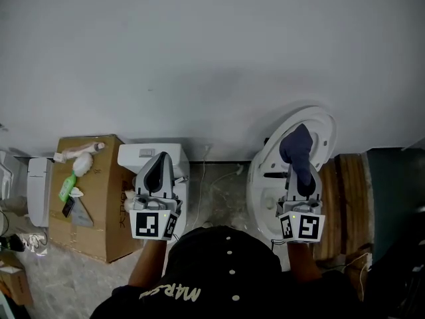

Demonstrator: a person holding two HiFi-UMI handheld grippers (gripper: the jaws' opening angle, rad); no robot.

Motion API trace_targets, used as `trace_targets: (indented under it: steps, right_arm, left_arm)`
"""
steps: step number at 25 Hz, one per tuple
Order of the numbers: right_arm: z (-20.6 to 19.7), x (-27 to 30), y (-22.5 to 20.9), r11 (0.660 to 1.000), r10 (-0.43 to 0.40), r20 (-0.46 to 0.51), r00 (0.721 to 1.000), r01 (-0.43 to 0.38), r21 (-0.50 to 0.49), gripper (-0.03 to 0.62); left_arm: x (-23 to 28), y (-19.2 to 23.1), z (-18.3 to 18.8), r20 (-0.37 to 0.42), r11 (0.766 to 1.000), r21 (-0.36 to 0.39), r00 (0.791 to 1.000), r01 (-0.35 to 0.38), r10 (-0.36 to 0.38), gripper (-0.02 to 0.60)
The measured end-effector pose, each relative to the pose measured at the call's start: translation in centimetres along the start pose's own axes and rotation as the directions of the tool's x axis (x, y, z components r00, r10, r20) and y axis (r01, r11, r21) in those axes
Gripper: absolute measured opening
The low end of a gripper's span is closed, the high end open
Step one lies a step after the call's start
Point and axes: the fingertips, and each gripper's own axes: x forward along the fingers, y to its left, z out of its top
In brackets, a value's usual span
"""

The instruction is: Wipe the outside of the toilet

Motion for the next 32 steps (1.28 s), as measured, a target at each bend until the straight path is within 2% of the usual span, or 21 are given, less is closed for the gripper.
trace_targets:
  steps: [2,13,19,32]
  right_arm:
    - [0.0,0.0,-0.2,1.000,0.003,0.002,1.000,-0.003,-0.004,0.054]
    - [-1.0,0.1,-0.4,1.000,0.005,-0.029,1.000,-0.005,0.001,0.054]
    - [-0.8,0.2,0.0,1.000,0.019,-0.026,0.999,-0.019,0.007,0.054]
    - [0.1,0.4,0.6,0.999,0.050,-0.004,0.999,-0.050,-0.001,0.054]
  left_arm:
    - [0.1,0.0,-0.3,-0.019,1.000,0.001,1.000,-0.002,0.002,0.011]
    - [0.9,-1.3,-1.1,-0.011,1.000,-0.008,1.000,0.025,-0.025,0.011]
    - [0.8,-1.5,-0.2,0.005,1.000,-0.004,1.000,0.028,-0.028,0.011]
    - [-1.3,-1.3,-0.1,-0.009,1.000,0.004,1.000,-0.014,0.014,0.011]
